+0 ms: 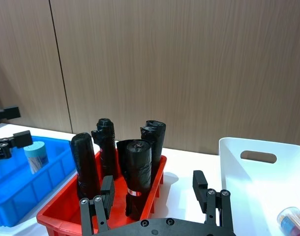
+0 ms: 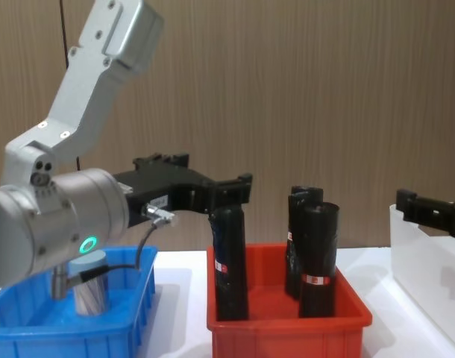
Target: Pick the cotton swabs from the blue box and place them into the white box.
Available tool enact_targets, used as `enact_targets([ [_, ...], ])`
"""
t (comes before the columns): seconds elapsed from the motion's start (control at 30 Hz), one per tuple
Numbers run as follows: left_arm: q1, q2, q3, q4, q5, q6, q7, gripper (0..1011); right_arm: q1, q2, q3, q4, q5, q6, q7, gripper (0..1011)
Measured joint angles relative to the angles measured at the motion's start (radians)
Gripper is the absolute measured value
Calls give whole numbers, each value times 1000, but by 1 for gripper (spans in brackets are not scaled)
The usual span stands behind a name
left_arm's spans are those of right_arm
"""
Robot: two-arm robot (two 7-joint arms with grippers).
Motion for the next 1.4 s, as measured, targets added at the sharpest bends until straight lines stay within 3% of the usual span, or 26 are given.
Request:
enact_targets([
  [0.4, 74, 32, 12, -71, 37, -36, 127, 1004, 0, -1, 1, -1, 0, -1, 1, 1001],
  [0.73, 81, 35, 13, -78, 41, -39, 140, 1004, 5, -3, 2, 6, 0, -1, 7, 1001],
  [1.4, 80, 35, 12, -77, 40, -39, 140, 1004, 87, -25, 11, 114, -5, -8, 93, 1001],
])
